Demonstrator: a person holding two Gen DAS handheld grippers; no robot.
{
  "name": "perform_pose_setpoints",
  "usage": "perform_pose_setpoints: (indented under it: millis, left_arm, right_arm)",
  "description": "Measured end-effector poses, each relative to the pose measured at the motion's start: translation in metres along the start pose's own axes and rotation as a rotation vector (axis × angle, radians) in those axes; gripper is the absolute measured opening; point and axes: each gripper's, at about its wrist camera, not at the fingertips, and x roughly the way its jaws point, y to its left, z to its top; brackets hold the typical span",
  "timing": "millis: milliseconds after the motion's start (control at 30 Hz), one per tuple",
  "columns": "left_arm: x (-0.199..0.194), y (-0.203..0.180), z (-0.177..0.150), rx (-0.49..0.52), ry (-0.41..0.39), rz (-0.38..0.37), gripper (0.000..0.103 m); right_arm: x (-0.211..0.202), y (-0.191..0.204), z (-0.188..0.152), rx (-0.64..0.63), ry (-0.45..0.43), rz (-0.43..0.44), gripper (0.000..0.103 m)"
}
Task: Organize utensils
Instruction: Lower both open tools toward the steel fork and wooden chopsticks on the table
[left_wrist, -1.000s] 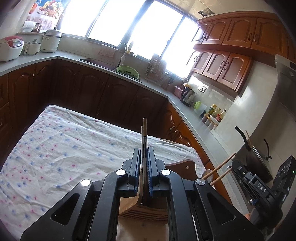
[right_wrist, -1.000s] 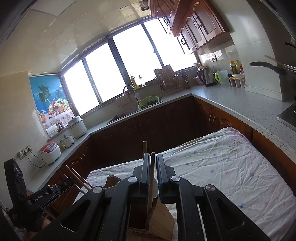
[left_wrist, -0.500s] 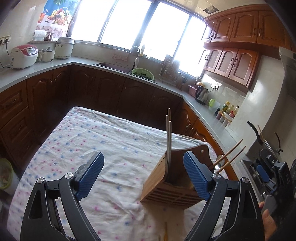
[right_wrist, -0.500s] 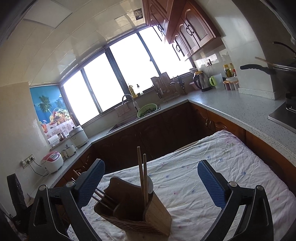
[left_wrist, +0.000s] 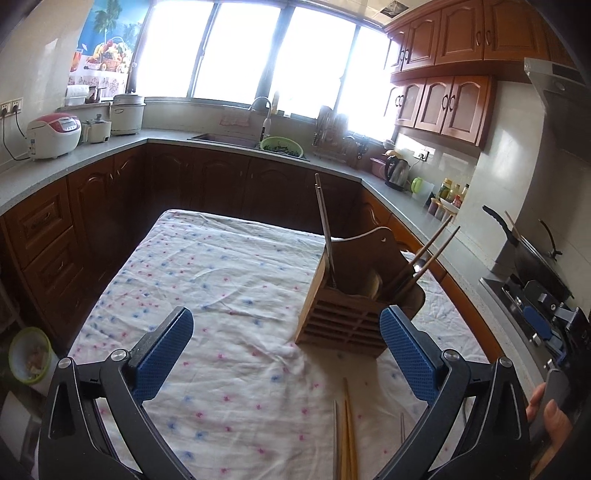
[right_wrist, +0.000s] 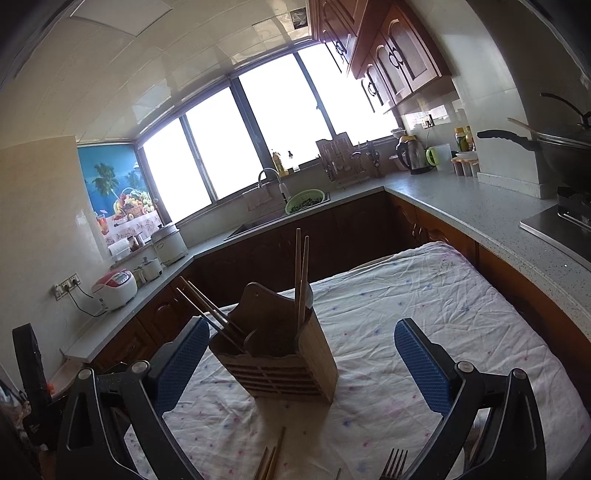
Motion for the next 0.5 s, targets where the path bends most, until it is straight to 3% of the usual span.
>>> perform_pose_setpoints:
  millis: [100,233,500]
  left_arm:
    - [-0.016,-0.006,-0.004,0.03,0.006,-0.02,0.103]
    - [-0.029,-0.015,-0.014,0.084,0.027,0.054,0.103]
    - [-0.046,-0.012,-0.046,0.067,0.072,0.024,0.103]
  right_arm:
    - [-0.017,0.0,-0.007,0.003,-0.001,0.004,0.102]
    - [-0.035,0.001,-0.018,-0.006,0.016,-0.001,0.102]
    - [-0.062,0.005,-0.046,-0.05,0.061,-0.01,0.102]
